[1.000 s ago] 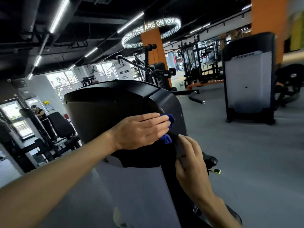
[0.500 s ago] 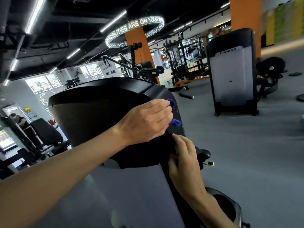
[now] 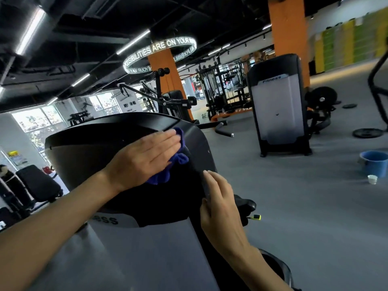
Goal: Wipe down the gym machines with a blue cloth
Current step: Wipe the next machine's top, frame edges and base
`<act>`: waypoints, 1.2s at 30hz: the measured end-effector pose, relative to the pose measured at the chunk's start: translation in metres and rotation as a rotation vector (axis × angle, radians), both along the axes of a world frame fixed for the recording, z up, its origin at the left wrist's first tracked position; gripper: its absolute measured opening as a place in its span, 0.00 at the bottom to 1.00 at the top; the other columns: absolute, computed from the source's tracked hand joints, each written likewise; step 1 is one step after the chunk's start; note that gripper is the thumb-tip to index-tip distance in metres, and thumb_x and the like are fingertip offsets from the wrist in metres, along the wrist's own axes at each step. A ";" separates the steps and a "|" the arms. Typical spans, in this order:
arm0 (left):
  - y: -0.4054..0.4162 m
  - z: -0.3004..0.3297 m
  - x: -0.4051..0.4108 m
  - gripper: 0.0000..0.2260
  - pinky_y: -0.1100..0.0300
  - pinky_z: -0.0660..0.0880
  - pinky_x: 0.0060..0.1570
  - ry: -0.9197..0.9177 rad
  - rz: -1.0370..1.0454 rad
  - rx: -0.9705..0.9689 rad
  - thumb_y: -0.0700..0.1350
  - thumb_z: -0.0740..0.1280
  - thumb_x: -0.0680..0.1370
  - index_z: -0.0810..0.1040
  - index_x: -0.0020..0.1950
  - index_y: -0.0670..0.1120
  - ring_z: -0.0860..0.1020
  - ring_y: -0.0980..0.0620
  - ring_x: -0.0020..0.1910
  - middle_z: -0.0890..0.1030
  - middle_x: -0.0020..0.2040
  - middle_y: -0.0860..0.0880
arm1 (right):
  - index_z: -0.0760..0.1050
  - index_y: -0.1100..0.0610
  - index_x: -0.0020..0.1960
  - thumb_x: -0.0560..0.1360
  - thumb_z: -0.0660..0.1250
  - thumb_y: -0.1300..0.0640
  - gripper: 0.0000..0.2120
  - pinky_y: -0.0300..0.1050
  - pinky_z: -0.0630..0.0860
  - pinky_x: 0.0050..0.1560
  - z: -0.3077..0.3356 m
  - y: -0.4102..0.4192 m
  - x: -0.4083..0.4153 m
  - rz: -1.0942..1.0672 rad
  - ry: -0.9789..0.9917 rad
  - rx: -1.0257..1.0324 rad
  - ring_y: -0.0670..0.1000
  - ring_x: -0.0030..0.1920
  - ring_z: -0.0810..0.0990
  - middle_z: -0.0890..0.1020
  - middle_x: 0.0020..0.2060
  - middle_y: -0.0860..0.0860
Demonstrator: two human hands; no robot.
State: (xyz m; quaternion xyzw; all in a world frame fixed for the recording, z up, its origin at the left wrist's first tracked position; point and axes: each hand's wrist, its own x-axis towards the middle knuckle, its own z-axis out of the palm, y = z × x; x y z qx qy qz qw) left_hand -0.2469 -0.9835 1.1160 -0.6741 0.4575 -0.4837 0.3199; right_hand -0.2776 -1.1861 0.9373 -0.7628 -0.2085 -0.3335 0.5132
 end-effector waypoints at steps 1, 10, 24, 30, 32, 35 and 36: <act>-0.005 -0.001 0.003 0.19 0.42 0.75 0.69 -0.036 0.014 -0.106 0.37 0.69 0.83 0.75 0.72 0.32 0.73 0.38 0.74 0.75 0.73 0.35 | 0.65 0.57 0.79 0.75 0.64 0.71 0.33 0.31 0.59 0.73 0.004 0.002 0.002 0.003 -0.014 0.004 0.48 0.77 0.63 0.66 0.76 0.49; -0.015 -0.110 -0.003 0.17 0.49 0.70 0.74 0.191 -0.044 0.057 0.37 0.65 0.84 0.76 0.73 0.37 0.69 0.45 0.78 0.74 0.75 0.40 | 0.64 0.58 0.79 0.74 0.66 0.71 0.35 0.45 0.65 0.76 -0.054 0.022 0.000 -0.038 0.093 0.007 0.47 0.78 0.62 0.66 0.77 0.49; 0.014 -0.040 0.001 0.18 0.46 0.75 0.69 0.001 -0.038 -0.046 0.37 0.70 0.82 0.76 0.72 0.34 0.77 0.40 0.71 0.77 0.72 0.38 | 0.65 0.59 0.79 0.76 0.67 0.71 0.33 0.46 0.66 0.74 -0.065 0.036 0.004 -0.165 0.065 0.050 0.51 0.77 0.65 0.68 0.75 0.52; 0.045 -0.038 -0.016 0.15 0.48 0.72 0.73 0.068 -0.042 0.022 0.35 0.66 0.84 0.77 0.71 0.35 0.77 0.41 0.70 0.78 0.71 0.39 | 0.65 0.62 0.78 0.75 0.69 0.69 0.33 0.55 0.71 0.71 -0.057 0.049 0.006 -0.234 0.038 0.082 0.57 0.74 0.68 0.70 0.73 0.56; 0.044 -0.040 -0.017 0.15 0.49 0.71 0.74 0.087 -0.049 0.002 0.34 0.65 0.85 0.77 0.72 0.35 0.76 0.41 0.71 0.77 0.72 0.39 | 0.65 0.62 0.78 0.75 0.69 0.71 0.34 0.59 0.73 0.69 -0.058 0.054 0.007 -0.256 0.032 0.095 0.58 0.73 0.69 0.71 0.72 0.57; 0.033 -0.045 -0.010 0.16 0.48 0.72 0.73 0.094 -0.065 -0.026 0.35 0.65 0.85 0.75 0.73 0.34 0.75 0.41 0.73 0.76 0.73 0.39 | 0.63 0.61 0.79 0.75 0.69 0.72 0.35 0.61 0.73 0.68 -0.061 0.059 0.009 -0.281 0.015 0.104 0.58 0.72 0.69 0.71 0.72 0.58; 0.024 -0.046 -0.006 0.16 0.48 0.72 0.73 0.087 -0.077 -0.028 0.35 0.65 0.85 0.75 0.73 0.34 0.75 0.41 0.73 0.76 0.73 0.39 | 0.63 0.61 0.80 0.75 0.69 0.72 0.35 0.61 0.73 0.68 -0.062 0.060 0.010 -0.287 0.008 0.104 0.58 0.72 0.69 0.71 0.73 0.58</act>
